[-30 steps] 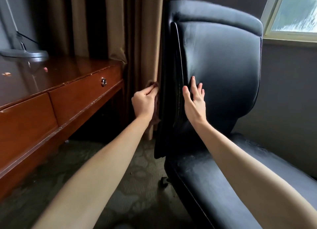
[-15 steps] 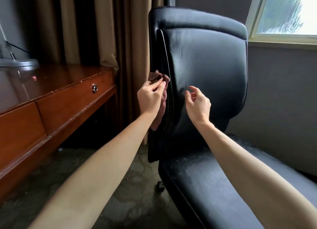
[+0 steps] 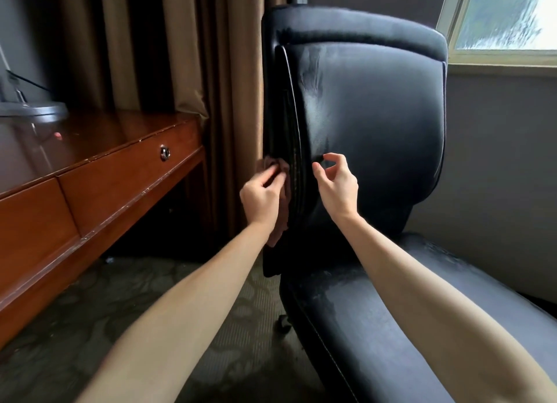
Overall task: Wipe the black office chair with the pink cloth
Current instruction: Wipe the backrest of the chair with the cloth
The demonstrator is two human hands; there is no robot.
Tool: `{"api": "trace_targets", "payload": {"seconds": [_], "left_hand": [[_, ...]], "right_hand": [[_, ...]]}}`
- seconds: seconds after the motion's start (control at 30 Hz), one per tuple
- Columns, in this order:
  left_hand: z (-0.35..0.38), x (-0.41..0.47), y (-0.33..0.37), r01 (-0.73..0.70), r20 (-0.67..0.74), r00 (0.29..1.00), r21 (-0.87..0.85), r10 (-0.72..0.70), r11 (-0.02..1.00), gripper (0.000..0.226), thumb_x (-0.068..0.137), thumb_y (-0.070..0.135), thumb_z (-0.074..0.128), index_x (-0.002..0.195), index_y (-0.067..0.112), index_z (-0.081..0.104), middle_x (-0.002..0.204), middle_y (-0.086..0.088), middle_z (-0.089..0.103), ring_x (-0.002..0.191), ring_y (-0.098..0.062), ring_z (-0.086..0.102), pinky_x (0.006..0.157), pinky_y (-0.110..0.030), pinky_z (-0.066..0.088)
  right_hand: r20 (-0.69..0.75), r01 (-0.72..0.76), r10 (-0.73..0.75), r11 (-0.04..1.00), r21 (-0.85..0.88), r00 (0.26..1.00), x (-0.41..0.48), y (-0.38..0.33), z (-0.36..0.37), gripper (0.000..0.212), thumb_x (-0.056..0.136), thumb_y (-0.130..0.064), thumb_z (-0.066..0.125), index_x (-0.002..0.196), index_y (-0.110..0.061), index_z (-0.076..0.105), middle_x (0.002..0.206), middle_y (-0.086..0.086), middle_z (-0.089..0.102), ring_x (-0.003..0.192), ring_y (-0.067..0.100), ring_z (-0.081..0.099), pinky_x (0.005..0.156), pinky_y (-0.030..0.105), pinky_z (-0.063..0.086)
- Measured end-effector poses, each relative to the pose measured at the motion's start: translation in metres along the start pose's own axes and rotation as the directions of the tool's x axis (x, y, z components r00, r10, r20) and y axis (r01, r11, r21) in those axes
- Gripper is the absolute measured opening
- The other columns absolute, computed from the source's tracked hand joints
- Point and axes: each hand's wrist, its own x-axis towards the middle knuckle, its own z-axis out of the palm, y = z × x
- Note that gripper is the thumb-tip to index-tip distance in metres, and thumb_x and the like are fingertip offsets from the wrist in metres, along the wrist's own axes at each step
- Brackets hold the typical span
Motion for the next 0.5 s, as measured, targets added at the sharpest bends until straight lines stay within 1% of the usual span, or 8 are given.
{"api": "trace_targets", "payload": {"seconds": [0.07, 0.13, 0.23, 0.3, 0.43, 0.5], "left_hand": [[0.007, 0.017, 0.017, -0.028, -0.005, 1.000, -0.035, 0.028, 0.999, 0.031, 0.085, 0.019, 0.075, 0.115, 0.012, 0.074, 0.113, -0.001, 0.074, 0.109, -0.007, 0.066, 0.101, -0.021, 0.046], [0.012, 0.027, 0.024, -0.071, 0.003, 0.997, -0.022, 0.071, 0.997, 0.027, 0.084, 0.019, 0.075, 0.110, 0.014, 0.076, 0.109, 0.001, 0.074, 0.108, -0.009, 0.066, 0.100, -0.021, 0.046], [0.012, 0.024, 0.013, -0.073, 0.005, 0.997, 0.016, 0.073, 0.997, 0.018, 0.084, 0.017, 0.076, 0.101, 0.011, 0.079, 0.095, 0.005, 0.072, 0.099, -0.011, 0.067, 0.090, -0.013, 0.045], [0.008, 0.015, -0.003, -0.035, 0.015, 0.999, 0.026, 0.035, 0.999, 0.016, 0.084, 0.016, 0.076, 0.098, 0.009, 0.080, 0.087, 0.007, 0.071, 0.093, -0.012, 0.069, 0.084, -0.013, 0.045], [-0.001, -0.003, -0.031, 0.040, 0.057, 0.998, 0.018, -0.041, 0.999, 0.016, 0.082, 0.014, 0.077, 0.097, 0.010, 0.080, 0.090, 0.005, 0.076, 0.095, -0.012, 0.071, 0.089, -0.021, 0.050], [-0.001, -0.001, -0.027, 0.036, 0.056, 0.998, 0.017, -0.037, 0.999, 0.017, 0.083, 0.015, 0.076, 0.099, 0.013, 0.080, 0.090, 0.009, 0.075, 0.096, -0.008, 0.070, 0.091, -0.022, 0.050]], "right_hand": [[0.012, 0.002, -0.002, 1.000, 0.004, 1.000, 0.001, 0.002, 0.000, 0.035, 0.092, -0.040, 0.062, 0.121, -0.022, 0.057, 0.080, -0.004, 0.065, 0.078, 0.020, 0.067, 0.086, 0.038, 0.052], [0.016, 0.007, -0.007, 1.000, 0.010, 1.000, 0.002, 0.005, 0.000, 0.036, 0.091, -0.041, 0.061, 0.121, -0.023, 0.056, 0.078, -0.003, 0.064, 0.074, 0.021, 0.068, 0.084, 0.041, 0.053], [0.025, 0.014, -0.014, 1.000, 0.013, 1.000, 0.002, 0.007, 0.002, 0.036, 0.092, -0.040, 0.061, 0.122, -0.021, 0.057, 0.074, -0.005, 0.062, 0.072, 0.020, 0.067, 0.085, 0.041, 0.053], [0.026, 0.016, -0.017, 1.000, 0.018, 1.000, 0.001, 0.008, 0.004, 0.036, 0.093, -0.040, 0.061, 0.123, -0.020, 0.058, 0.074, -0.005, 0.061, 0.071, 0.021, 0.067, 0.085, 0.040, 0.053], [0.025, 0.018, -0.019, 1.000, 0.019, 1.000, 0.002, 0.008, 0.005, 0.034, 0.093, -0.039, 0.060, 0.122, -0.020, 0.059, 0.074, -0.004, 0.062, 0.070, 0.021, 0.066, 0.084, 0.038, 0.052], [0.028, 0.018, -0.019, 1.000, 0.013, 0.999, 0.004, 0.008, 0.004, 0.033, 0.093, -0.039, 0.060, 0.120, -0.020, 0.060, 0.074, -0.004, 0.063, 0.070, 0.021, 0.066, 0.084, 0.038, 0.052]]}}
